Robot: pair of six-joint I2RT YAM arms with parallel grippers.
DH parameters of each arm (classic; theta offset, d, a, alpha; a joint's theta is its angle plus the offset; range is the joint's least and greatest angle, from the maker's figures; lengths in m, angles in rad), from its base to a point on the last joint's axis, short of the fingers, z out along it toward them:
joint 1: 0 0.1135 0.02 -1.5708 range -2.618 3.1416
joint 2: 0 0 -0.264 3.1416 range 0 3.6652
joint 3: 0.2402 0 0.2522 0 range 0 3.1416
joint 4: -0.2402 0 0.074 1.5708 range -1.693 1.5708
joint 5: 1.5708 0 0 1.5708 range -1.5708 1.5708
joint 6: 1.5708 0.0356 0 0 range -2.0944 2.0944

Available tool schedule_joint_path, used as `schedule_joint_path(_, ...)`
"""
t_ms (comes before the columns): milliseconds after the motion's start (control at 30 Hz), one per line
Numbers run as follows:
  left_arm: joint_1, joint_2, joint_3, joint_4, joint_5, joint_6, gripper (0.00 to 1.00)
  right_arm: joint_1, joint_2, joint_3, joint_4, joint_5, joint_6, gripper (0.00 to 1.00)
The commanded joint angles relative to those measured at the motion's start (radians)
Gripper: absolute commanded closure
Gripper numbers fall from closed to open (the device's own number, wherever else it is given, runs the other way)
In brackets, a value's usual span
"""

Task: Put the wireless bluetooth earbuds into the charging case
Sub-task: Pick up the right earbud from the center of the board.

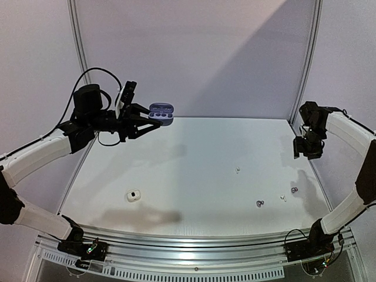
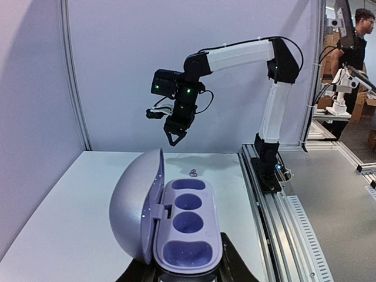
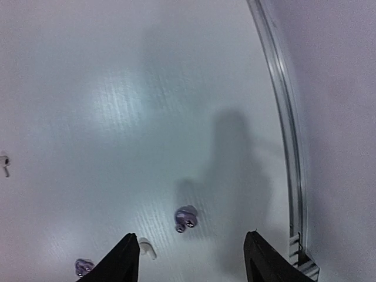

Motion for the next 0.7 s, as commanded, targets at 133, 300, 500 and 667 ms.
schedule_joint_path(133,-0.004,0.001,-0.021,0.045,0.022,-0.015,1.0,-0.064,0.157,0.002,-0.078,0.061,-0.054,0.41)
schedule_joint_path(300,-0.004,0.016,-0.021,0.047,0.02,-0.018,1.0,-0.065,0.247,0.008,-0.066,0.099,-0.076,0.43)
schedule_joint_path(500,-0.004,0.036,-0.018,0.059,0.03,-0.03,1.0,-0.065,0.324,0.025,-0.052,0.047,-0.085,0.57)
schedule_joint_path(667,-0.004,0.032,-0.02,0.063,0.024,-0.032,1.0,-0.064,0.368,0.005,-0.045,0.0,-0.083,0.6)
